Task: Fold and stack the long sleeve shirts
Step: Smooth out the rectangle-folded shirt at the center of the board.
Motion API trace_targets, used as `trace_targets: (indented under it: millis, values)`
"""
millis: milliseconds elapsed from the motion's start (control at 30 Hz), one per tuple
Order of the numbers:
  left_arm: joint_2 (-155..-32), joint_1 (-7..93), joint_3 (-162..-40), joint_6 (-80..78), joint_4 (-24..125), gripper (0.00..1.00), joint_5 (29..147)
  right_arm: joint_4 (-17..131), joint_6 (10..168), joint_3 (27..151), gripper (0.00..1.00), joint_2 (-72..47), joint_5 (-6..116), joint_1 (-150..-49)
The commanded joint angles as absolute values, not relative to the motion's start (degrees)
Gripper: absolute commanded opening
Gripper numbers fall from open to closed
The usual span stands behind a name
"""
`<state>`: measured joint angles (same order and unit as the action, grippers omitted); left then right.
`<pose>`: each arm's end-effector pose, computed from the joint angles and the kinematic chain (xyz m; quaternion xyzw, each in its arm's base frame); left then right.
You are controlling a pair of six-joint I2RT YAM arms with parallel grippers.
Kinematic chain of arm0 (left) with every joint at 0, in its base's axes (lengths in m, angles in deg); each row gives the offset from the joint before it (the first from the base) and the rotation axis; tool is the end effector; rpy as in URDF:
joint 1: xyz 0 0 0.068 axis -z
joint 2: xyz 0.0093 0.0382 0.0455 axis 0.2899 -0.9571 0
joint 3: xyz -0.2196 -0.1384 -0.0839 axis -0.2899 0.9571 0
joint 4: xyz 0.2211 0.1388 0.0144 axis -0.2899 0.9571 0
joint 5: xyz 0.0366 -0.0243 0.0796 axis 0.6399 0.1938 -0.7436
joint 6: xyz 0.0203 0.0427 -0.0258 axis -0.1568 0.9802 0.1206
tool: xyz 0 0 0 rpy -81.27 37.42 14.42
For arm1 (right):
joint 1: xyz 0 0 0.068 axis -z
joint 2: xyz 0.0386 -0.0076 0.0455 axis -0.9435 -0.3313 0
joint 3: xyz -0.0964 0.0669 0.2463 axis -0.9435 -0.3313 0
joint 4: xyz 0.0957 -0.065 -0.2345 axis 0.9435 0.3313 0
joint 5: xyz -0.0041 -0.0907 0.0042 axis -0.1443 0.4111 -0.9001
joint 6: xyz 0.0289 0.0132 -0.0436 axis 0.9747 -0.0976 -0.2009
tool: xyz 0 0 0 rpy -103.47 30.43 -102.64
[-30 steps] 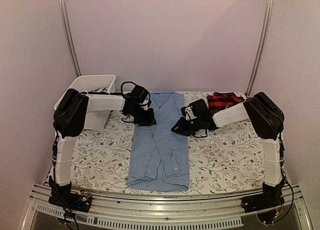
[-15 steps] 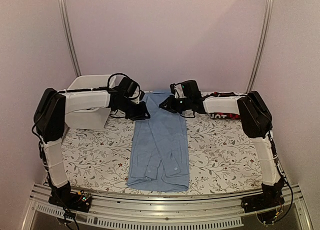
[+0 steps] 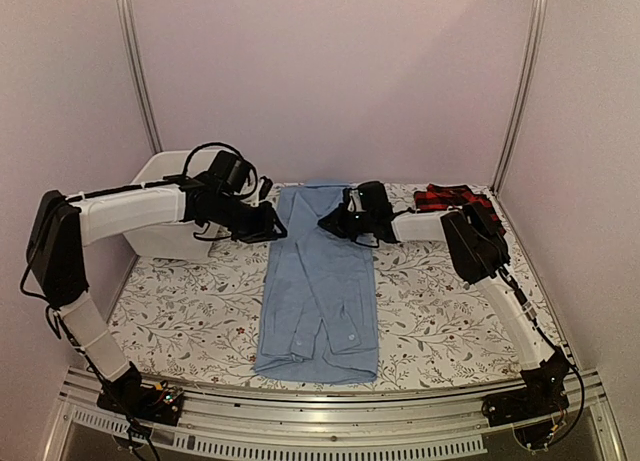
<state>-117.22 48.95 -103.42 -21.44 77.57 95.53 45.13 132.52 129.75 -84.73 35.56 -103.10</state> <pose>0.3153 -0.2093 0.2462 0.0471 0.9289 -0.2928 0.2217 0.4835 0.3265 0.0846 0.0065 0.8336 0.4895 0.2558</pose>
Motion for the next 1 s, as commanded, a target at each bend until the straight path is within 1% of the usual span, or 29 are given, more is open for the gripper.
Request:
trace_targets:
  millis: [0, 300, 433, 567, 700, 833, 967]
  values:
    - [-113.3, 48.7, -100.0, -22.4, 77.2, 0.26, 95.9, 43.1, 137.5, 130.4, 0.09, -86.0, 35.2, -102.7]
    - [-107.8, 48.6, -92.1, -23.5, 75.1, 0.26, 96.4, 46.7, 132.4, 126.7, 0.15, -77.1, 36.0, -102.2]
    - [-104.9, 48.8, -87.6, -24.8, 72.8, 0.27, 97.9, 49.6, 129.8, 122.3, 0.16, -72.6, 35.0, -102.3]
    - [-103.3, 49.8, -83.3, -25.7, 70.6, 0.27, 98.2, 51.2, 126.2, 112.7, 0.22, -63.5, 36.4, -103.3]
    - [-101.9, 52.3, -79.4, -27.8, 67.8, 0.28, 98.1, 51.2, 123.0, 99.8, 0.27, -53.1, 38.2, -105.4]
    - [-100.1, 56.1, -76.0, -31.3, 66.1, 0.28, 96.5, 50.6, 122.8, 86.5, 0.28, -42.7, 42.1, -109.9]
    - [-97.9, 59.5, -71.3, -36.3, 63.5, 0.28, 95.8, 48.7, 125.9, 74.4, 0.29, -33.4, 45.9, -115.0]
